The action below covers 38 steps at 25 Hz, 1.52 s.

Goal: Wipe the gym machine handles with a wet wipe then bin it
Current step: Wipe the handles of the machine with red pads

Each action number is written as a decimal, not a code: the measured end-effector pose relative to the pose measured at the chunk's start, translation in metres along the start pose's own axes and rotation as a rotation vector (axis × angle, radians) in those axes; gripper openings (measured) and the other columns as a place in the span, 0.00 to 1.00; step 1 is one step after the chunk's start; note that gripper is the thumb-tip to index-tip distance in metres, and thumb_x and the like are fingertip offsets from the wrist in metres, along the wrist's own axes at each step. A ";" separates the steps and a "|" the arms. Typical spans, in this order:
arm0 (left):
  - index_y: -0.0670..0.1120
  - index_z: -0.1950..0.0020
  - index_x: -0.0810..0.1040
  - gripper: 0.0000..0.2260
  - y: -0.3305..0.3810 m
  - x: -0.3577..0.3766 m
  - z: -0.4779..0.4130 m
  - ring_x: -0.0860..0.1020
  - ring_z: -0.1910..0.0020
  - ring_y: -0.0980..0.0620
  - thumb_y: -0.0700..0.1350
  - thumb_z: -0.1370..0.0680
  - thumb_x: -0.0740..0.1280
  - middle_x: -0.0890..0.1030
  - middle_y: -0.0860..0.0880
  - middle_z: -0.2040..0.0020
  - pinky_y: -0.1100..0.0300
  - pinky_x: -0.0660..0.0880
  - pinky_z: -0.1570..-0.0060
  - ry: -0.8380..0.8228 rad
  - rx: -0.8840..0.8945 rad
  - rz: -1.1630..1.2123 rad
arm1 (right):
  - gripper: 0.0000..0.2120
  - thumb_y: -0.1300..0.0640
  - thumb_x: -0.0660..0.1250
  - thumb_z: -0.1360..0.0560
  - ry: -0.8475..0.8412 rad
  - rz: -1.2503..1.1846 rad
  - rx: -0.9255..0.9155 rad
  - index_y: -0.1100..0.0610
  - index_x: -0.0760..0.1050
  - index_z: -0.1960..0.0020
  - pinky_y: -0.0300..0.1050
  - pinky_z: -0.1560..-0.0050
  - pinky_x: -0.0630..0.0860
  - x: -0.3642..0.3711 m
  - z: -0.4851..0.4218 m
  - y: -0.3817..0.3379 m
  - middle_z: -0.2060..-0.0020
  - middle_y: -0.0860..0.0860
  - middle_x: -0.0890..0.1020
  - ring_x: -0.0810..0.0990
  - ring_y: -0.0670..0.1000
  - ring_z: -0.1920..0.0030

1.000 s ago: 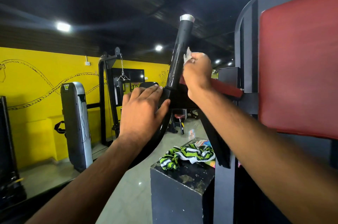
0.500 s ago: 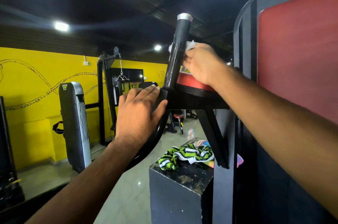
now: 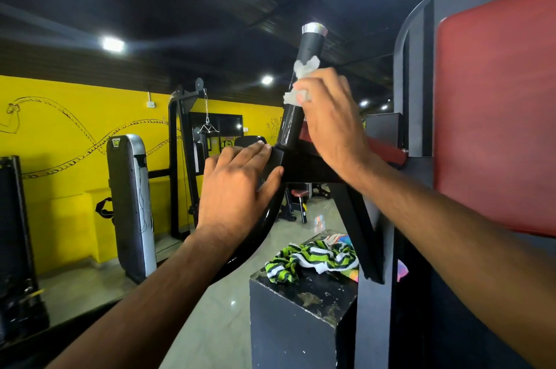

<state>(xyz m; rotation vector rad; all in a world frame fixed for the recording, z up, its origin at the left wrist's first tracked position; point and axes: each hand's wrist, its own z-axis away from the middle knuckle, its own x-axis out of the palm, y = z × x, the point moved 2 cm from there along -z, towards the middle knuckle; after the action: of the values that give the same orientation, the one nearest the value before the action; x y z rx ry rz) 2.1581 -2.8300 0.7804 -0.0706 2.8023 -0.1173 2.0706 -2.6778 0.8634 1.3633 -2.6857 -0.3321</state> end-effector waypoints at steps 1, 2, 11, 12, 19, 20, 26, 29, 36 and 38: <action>0.46 0.35 0.79 0.24 0.000 0.000 0.000 0.76 0.42 0.46 0.60 0.21 0.56 0.80 0.49 0.36 0.47 0.73 0.45 -0.002 0.000 -0.003 | 0.10 0.62 0.64 0.23 -0.018 0.125 -0.152 0.60 0.78 0.43 0.44 0.49 0.77 -0.003 -0.008 0.009 0.45 0.56 0.79 0.77 0.55 0.47; 0.46 0.35 0.79 0.24 -0.001 0.000 0.000 0.76 0.42 0.46 0.60 0.21 0.56 0.80 0.49 0.36 0.47 0.73 0.45 -0.001 0.002 -0.008 | 0.10 0.61 0.63 0.22 -0.017 0.203 -0.260 0.59 0.79 0.43 0.47 0.48 0.77 -0.006 -0.015 0.017 0.45 0.56 0.80 0.77 0.57 0.47; 0.46 0.35 0.79 0.25 -0.001 -0.001 -0.001 0.76 0.41 0.47 0.60 0.21 0.56 0.80 0.49 0.37 0.47 0.72 0.45 -0.015 -0.001 -0.006 | 0.14 0.61 0.62 0.21 -0.099 0.234 -0.311 0.59 0.75 0.36 0.50 0.50 0.78 -0.010 -0.034 0.028 0.43 0.57 0.78 0.76 0.58 0.47; 0.46 0.35 0.79 0.25 -0.001 -0.002 -0.001 0.75 0.41 0.47 0.60 0.21 0.56 0.80 0.49 0.37 0.48 0.71 0.45 -0.014 0.002 -0.008 | 0.13 0.60 0.60 0.20 -0.106 0.179 -0.283 0.60 0.76 0.38 0.48 0.50 0.78 -0.006 -0.030 0.027 0.43 0.58 0.77 0.75 0.57 0.47; 0.46 0.34 0.78 0.25 0.001 -0.002 0.000 0.76 0.41 0.47 0.60 0.21 0.55 0.80 0.49 0.36 0.47 0.72 0.45 -0.019 -0.016 -0.012 | 0.09 0.62 0.65 0.23 0.303 -0.296 0.398 0.56 0.81 0.45 0.27 0.58 0.69 0.005 -0.040 0.020 0.53 0.51 0.79 0.75 0.43 0.56; 0.46 0.34 0.78 0.25 0.002 -0.002 0.000 0.76 0.41 0.47 0.60 0.21 0.55 0.80 0.49 0.36 0.47 0.73 0.44 -0.017 -0.017 -0.010 | 0.09 0.62 0.66 0.24 0.326 -0.300 0.428 0.56 0.81 0.46 0.25 0.59 0.68 0.005 -0.043 0.017 0.54 0.50 0.79 0.75 0.42 0.57; 0.46 0.34 0.78 0.25 0.002 -0.003 0.001 0.76 0.42 0.48 0.59 0.21 0.55 0.80 0.49 0.36 0.47 0.72 0.45 -0.015 -0.019 -0.009 | 0.06 0.61 0.65 0.24 0.299 -0.434 0.735 0.58 0.81 0.53 0.42 0.62 0.77 0.022 -0.019 0.007 0.61 0.50 0.84 0.81 0.48 0.61; 0.46 0.34 0.78 0.24 0.003 -0.003 0.002 0.76 0.42 0.47 0.59 0.21 0.56 0.80 0.49 0.36 0.48 0.71 0.45 -0.008 -0.012 -0.018 | 0.10 0.65 0.64 0.24 0.129 -0.747 0.913 0.53 0.80 0.58 0.44 0.60 0.81 0.026 -0.026 0.023 0.64 0.48 0.82 0.83 0.46 0.63; 0.46 0.35 0.79 0.24 0.001 -0.002 0.001 0.77 0.43 0.47 0.59 0.22 0.58 0.80 0.49 0.37 0.48 0.71 0.45 0.014 0.012 -0.014 | 0.11 0.66 0.60 0.21 0.149 -0.980 1.038 0.54 0.76 0.56 0.51 0.54 0.83 0.025 -0.039 0.024 0.64 0.51 0.81 0.82 0.50 0.63; 0.46 0.35 0.79 0.24 0.001 -0.001 0.001 0.76 0.42 0.47 0.59 0.21 0.57 0.80 0.49 0.36 0.48 0.72 0.45 0.008 0.007 -0.007 | 0.06 0.63 0.63 0.23 0.201 -0.638 0.751 0.55 0.78 0.54 0.43 0.51 0.80 0.024 -0.021 0.020 0.58 0.52 0.82 0.82 0.53 0.57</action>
<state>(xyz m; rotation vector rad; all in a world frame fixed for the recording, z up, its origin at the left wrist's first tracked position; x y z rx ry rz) 2.1590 -2.8293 0.7794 -0.0789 2.8096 -0.1288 2.0448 -2.6883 0.8889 2.2712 -2.1976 0.8132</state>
